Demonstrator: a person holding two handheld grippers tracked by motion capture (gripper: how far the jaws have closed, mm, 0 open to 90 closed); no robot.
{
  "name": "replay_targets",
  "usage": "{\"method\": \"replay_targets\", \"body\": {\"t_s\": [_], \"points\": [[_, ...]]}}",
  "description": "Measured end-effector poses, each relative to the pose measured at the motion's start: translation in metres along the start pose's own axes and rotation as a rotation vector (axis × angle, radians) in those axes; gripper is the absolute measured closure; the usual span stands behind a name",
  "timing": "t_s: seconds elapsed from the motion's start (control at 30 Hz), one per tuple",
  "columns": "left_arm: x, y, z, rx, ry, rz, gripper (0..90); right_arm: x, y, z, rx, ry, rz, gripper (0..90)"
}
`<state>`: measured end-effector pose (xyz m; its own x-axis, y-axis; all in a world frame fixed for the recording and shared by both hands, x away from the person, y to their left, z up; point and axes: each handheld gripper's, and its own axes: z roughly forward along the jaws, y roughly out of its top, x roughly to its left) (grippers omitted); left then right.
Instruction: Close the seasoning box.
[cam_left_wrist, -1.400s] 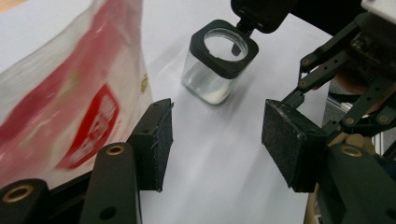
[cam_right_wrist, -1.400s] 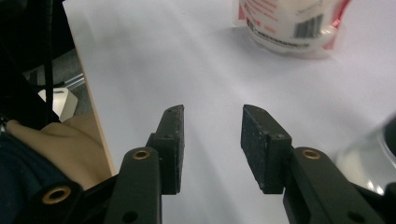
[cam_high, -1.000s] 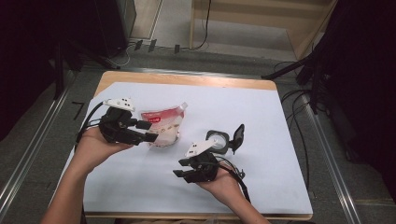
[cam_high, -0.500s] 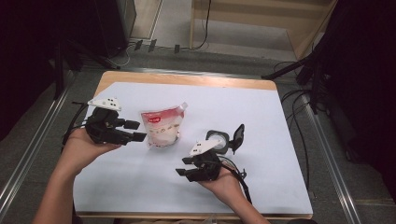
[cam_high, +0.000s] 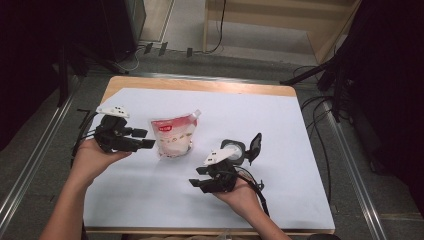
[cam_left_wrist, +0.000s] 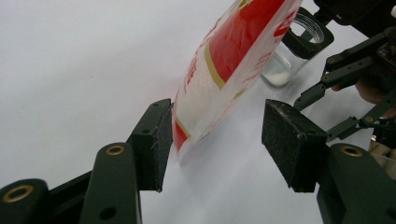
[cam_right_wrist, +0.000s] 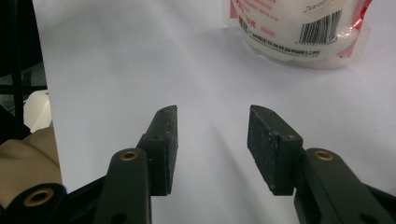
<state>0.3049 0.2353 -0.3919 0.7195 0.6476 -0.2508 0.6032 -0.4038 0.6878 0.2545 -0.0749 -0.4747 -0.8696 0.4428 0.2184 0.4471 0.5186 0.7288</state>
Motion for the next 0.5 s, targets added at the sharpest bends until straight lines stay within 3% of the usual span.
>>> {"method": "replay_targets", "body": {"t_s": [0.23, 0.33, 0.5], "points": [[-0.002, 0.008, 0.022, -0.006, 0.008, 0.004, 44.1, 0.0, -0.001, 0.004, 0.009, 0.0, -0.007, 53.3], [-0.003, 0.013, 0.032, -0.01, -0.032, 0.006, 44.3, 0.001, -0.001, 0.007, 0.011, 0.006, -0.01, 53.3], [-0.007, 0.017, 0.042, -0.014, -0.008, 0.027, 44.6, 0.001, -0.001, 0.009, 0.01, 0.005, -0.007, 53.1]]}}
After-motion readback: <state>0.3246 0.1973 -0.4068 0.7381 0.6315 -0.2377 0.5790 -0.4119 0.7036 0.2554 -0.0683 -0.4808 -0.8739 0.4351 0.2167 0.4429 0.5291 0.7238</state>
